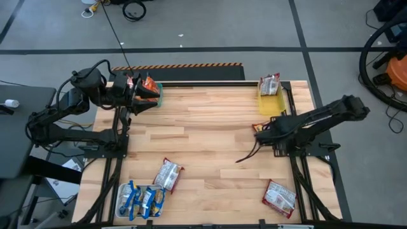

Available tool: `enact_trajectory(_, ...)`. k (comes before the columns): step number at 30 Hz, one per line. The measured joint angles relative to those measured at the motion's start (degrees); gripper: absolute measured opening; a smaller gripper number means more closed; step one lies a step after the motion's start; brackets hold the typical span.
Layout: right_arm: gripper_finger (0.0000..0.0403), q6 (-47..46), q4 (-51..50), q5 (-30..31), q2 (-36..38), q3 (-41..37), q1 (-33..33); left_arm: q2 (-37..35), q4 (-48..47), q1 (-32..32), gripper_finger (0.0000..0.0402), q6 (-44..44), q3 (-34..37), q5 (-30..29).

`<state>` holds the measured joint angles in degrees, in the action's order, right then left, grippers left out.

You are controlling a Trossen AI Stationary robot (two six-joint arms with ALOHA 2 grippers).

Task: Sort Maruchan noodles
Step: Put the red noodle pack into the yellow bin

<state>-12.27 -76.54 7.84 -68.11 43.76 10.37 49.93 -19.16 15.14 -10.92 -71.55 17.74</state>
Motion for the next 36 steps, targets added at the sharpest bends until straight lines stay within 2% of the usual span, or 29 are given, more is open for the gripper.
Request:
enact_trajectory(6,0.0225,-1.8,6.5,0.3,-9.1,-1.0,0.0,0.6,1.0,0.0,0.0155,0.2,0.0,-3.0)
enact_trajectory(11,0.0224,-9.6,6.2,0.5,-17.3,-1.4,0.0,1.8,2.5,0.0,0.0155,2.6,0.0,-3.7)
enact_trajectory(17,0.02,-11.0,11.6,1.6,-21.3,-1.4,0.4,3.8,3.3,0.0,0.0155,1.2,0.0,-3.6)
enact_trajectory(21,0.0147,-14.1,14.6,2.9,-21.5,-1.3,0.2,4.5,3.2,0.0,0.0155,-1.5,0.0,-2.9)
enact_trajectory(27,0.0023,-19.3,15.4,4.5,-18.7,2.1,-1.8,4.1,6.7,-0.4,0.0155,-5.0,0.0,1.6)
enact_trajectory(28,0.0013,-19.6,15.2,4.5,-17.7,3.2,-2.4,4.1,7.4,-0.6,0.0155,-5.0,0.0,1.9)
enact_trajectory(34,0.0009,-28.1,16.4,4.5,-10.6,12.8,-8.5,3.5,9.7,-0.9,0.0155,-5.0,0.0,2.0)
enact_trajectory(36,0.0006,-33.2,17.8,6.2,-7.7,15.3,-11.5,3.6,9.6,-0.9,0.0155,-5.0,0.0,2.0)
